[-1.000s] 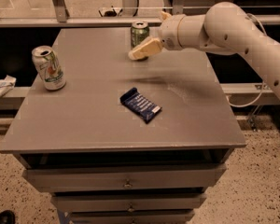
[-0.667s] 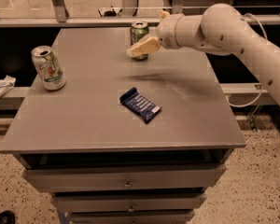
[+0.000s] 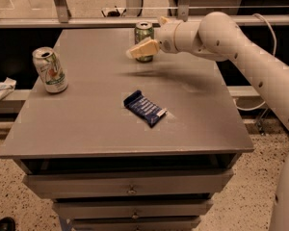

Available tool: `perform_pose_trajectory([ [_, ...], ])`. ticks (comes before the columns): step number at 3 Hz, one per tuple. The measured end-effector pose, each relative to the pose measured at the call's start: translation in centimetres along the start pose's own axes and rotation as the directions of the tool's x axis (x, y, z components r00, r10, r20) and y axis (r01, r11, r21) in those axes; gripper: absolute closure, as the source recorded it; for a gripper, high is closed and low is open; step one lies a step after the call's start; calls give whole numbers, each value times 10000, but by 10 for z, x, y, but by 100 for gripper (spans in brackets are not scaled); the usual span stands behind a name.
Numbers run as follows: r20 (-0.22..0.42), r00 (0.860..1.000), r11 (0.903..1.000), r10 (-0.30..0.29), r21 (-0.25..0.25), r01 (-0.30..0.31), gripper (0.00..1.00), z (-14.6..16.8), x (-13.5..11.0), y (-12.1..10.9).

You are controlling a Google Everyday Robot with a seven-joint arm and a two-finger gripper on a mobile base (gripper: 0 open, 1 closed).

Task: Pick green can

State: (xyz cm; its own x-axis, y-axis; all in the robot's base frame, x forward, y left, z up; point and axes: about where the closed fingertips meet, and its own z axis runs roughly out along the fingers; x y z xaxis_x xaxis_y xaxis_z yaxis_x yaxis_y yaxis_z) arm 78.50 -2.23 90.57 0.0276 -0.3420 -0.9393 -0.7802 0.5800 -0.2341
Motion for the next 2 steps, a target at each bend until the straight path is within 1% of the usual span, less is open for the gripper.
perform_pose_trajectory([
  [1, 3, 9994, 9994, 343, -43, -343, 2, 9, 8, -2],
  [2, 40, 9987, 9987, 504, 9, -504, 26, 7, 12, -3],
])
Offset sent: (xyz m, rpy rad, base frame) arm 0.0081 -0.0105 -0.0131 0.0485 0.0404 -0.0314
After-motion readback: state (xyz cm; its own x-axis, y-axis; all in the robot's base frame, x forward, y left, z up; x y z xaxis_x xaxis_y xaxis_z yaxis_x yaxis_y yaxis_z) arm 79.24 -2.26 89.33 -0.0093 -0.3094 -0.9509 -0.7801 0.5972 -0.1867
